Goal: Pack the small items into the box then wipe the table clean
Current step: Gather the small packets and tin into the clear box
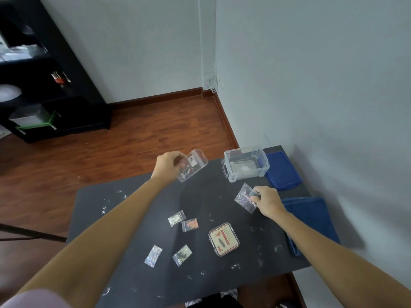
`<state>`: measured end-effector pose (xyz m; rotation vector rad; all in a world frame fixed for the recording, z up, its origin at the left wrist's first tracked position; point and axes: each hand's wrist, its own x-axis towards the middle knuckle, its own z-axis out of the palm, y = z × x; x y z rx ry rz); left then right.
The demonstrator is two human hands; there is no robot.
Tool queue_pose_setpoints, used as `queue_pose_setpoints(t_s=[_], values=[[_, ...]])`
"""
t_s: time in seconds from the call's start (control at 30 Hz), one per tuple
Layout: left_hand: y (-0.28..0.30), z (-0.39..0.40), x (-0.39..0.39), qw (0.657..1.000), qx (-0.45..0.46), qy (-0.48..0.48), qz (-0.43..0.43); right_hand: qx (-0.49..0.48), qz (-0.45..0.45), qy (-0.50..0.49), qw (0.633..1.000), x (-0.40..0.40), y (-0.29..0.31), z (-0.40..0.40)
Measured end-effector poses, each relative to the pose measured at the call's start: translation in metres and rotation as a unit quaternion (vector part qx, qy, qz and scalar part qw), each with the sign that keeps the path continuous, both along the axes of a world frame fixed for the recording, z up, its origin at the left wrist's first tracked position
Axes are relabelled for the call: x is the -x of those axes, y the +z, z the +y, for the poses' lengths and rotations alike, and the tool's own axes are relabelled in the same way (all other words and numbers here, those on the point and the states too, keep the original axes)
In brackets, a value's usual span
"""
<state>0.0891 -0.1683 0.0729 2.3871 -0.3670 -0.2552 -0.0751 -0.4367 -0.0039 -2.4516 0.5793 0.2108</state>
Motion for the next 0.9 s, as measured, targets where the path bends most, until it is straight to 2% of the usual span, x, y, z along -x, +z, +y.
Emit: queue_pose_setpoints(t_s=[0.13,0.3,0.43,0.7,0.8,0.9], values=[[0.011,-0.057,-0.001,0.996,0.088,0.012,0.022,-0.049,-0.029,0.004,0.998,0.007,0.02,-0.016],[0.007,-0.119,-0.001,0.991,0.121,0.015,0.056,-0.078,-0.076,-0.038,0.993,0.009,0.048,-0.042],[-0.007,-0.151,-0.001,0.989,0.114,0.027,0.087,-0.134,-0.117,-0.121,0.977,0.003,0.058,-0.067],[-0.04,-0.184,0.0,0.988,0.081,0.053,0.121,-0.15,-0.171,-0.23,0.946,-0.028,0.054,-0.097],[-0.052,-0.18,0.002,0.995,0.072,0.013,0.071,-0.134,-0.18,-0.227,0.948,-0.042,0.051,-0.093],[-0.062,-0.162,0.004,0.989,0.045,-0.076,0.116,-0.127,-0.186,-0.21,0.951,-0.055,0.048,-0.082]])
